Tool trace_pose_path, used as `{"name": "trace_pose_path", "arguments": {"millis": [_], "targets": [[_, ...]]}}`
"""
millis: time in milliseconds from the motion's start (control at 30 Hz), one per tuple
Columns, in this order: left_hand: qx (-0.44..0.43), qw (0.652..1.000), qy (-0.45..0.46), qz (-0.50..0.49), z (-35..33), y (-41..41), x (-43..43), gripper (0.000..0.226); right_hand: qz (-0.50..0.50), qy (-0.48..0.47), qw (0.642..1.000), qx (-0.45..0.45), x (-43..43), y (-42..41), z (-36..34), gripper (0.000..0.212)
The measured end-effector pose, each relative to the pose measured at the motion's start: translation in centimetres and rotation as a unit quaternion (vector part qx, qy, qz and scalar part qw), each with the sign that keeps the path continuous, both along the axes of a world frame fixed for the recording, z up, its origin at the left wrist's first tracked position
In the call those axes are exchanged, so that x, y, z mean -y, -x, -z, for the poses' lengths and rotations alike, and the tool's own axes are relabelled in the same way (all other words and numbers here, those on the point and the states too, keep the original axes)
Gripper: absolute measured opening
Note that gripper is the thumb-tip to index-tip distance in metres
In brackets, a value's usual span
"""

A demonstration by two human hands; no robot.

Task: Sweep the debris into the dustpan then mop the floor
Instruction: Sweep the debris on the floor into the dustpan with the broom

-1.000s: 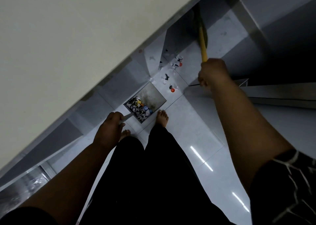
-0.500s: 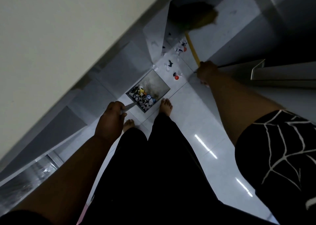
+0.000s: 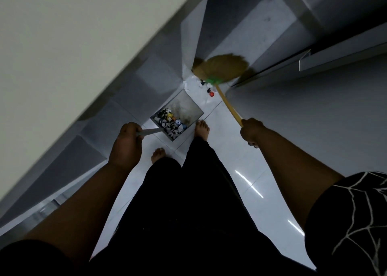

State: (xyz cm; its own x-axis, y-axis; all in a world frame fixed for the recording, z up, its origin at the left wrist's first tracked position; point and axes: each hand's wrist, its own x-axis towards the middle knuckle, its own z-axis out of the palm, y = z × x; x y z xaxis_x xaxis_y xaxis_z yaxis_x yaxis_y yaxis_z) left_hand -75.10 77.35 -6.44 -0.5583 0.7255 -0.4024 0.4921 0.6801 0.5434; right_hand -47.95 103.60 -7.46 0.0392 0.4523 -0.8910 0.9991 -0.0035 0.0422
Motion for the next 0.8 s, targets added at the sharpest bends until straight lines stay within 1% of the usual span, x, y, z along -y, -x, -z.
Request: {"name": "trace_pose_path", "arguments": {"millis": [100,200,300,367,500,567,700,800], "targets": [[-0.005,0.999,-0.027,-0.019,-0.6,0.9,2.8,0.017,0.046,0.02,0.998,0.026,2.8,-0.8,-0.3,0.017],[-0.014,0.999,-0.043,-0.012,-1.1,1.9,5.1,0.014,0.097,0.037,0.994,0.025,5.4,-1.5,-0.3,0.014],[-0.013,0.999,-0.033,-0.004,-1.2,2.9,6.9,0.013,0.112,0.055,0.992,0.02,7.6,-1.4,-0.8,0.025],[-0.012,0.999,-0.03,0.004,-1.1,3.7,7.8,0.011,0.116,0.059,0.991,0.015,9.1,-1.1,-1.1,0.026],[-0.012,1.0,-0.018,0.011,-0.7,5.2,9.5,0.008,0.08,0.042,0.996,0.009,12.3,-0.6,-1.8,0.046],[-0.016,1.0,-0.012,0.024,-0.5,5.8,10.3,0.009,0.07,0.036,0.997,0.009,13.9,-0.4,-2.2,0.052],[-0.021,0.999,-0.005,0.048,-0.2,6.8,11.5,0.011,0.074,0.029,0.997,0.007,16.9,-0.2,-2.6,0.057],[-0.021,0.999,-0.004,0.046,-0.2,7.1,12.2,0.012,0.092,0.027,0.995,0.005,19.2,-0.1,-2.9,0.059]]}}
